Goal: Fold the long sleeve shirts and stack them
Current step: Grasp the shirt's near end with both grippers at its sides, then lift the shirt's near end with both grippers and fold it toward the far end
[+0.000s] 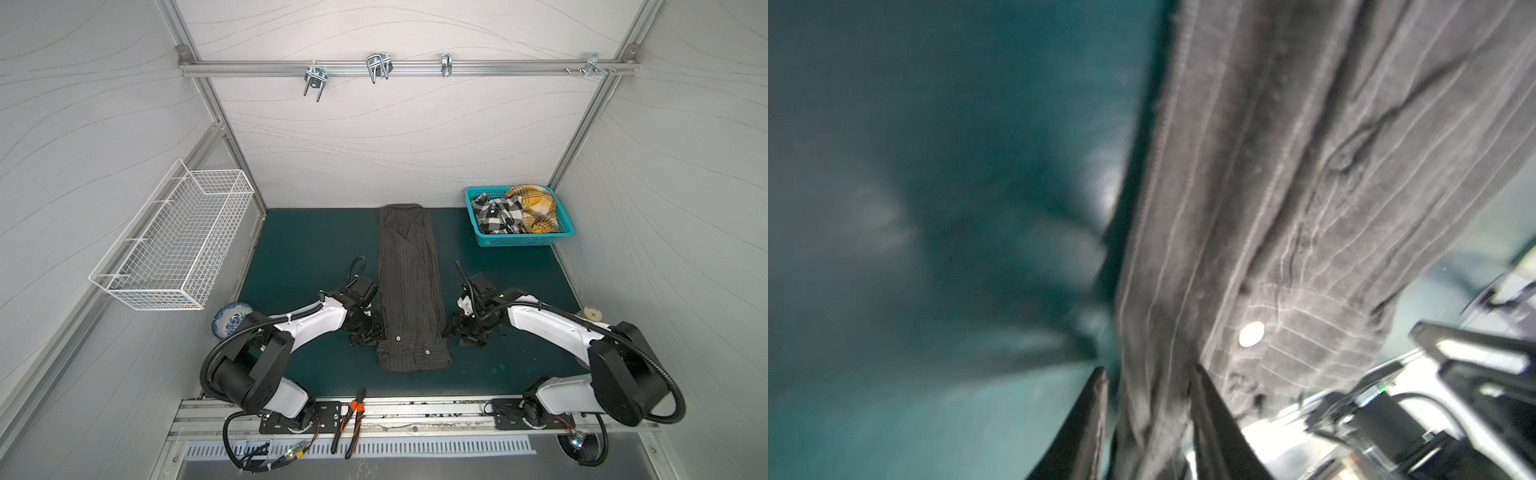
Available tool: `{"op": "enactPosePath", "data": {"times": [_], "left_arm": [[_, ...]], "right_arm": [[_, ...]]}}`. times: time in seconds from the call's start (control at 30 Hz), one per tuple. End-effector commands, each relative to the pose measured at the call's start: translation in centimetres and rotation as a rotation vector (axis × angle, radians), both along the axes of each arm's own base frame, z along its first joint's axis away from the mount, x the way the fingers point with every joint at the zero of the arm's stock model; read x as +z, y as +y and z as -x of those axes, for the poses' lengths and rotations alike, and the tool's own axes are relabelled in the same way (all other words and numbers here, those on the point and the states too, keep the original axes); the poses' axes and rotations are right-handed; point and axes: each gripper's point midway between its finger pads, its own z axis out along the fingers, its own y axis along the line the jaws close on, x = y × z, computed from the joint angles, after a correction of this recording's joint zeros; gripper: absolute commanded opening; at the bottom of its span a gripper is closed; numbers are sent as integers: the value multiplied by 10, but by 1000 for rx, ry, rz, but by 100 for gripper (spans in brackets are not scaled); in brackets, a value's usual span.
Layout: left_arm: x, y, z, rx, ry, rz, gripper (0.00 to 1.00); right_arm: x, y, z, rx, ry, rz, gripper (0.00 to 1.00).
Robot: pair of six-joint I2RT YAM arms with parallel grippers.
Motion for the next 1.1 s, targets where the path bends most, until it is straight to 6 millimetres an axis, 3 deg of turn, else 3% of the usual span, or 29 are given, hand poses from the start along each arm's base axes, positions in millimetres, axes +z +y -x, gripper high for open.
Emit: {"op": "enactPosePath", "data": {"times": [0.0,0.1,0.27,0.53,1.07], "left_arm": [[34,21,-4,75,-98,-1,52],[38,22,1,110,-74,101,55],[31,0,5,81,0,225,55],[3,7,11,100,68,167,44],[-24,-1,24,105,146,198,42]], "right_arm": [[1,0,7,14,35,-40,62],[-5,0,13,23,65,-41,58],[-12,3,18,18,99,-71,57],[-21,2,26,17,130,-65,53],[-32,10,28,17,155,-69,51]]}}
